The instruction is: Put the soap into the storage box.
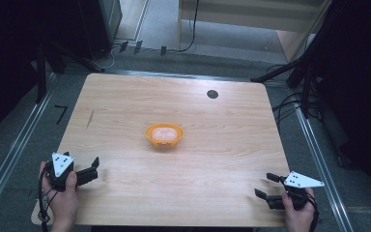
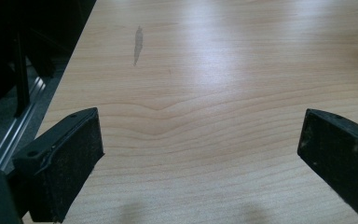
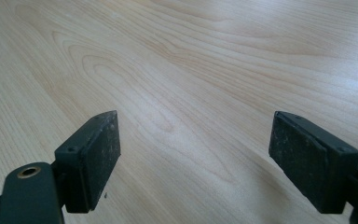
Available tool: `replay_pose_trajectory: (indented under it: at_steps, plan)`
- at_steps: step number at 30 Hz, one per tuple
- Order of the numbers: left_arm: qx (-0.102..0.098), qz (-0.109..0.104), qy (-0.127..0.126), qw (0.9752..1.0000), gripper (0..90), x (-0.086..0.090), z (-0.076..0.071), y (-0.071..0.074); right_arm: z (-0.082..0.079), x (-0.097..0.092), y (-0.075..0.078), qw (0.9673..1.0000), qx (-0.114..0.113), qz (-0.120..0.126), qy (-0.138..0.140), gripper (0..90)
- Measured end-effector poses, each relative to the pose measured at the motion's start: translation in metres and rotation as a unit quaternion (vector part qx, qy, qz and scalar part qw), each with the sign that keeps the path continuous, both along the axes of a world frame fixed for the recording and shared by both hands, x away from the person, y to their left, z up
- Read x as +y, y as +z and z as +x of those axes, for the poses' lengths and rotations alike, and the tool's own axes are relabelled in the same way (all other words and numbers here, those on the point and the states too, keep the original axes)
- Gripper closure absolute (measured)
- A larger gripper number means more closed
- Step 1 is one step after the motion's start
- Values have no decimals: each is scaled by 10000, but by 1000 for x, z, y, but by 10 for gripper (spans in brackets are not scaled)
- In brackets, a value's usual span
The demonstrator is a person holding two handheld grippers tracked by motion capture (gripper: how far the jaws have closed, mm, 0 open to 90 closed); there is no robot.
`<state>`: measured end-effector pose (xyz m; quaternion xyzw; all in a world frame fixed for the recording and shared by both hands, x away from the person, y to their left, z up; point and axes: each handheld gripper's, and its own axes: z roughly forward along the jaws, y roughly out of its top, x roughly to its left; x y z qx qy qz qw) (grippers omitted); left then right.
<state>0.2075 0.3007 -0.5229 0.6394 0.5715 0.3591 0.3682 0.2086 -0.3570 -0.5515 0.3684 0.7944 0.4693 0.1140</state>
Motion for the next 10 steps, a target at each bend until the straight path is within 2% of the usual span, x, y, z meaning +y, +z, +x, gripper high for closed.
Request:
replay_pose_trajectory:
  at_steps: [10]
  plan:
    - [47, 19, -8, 10000, 4, 0, 1, 0, 0, 0, 0, 10000, -41, -4, 84, 171]
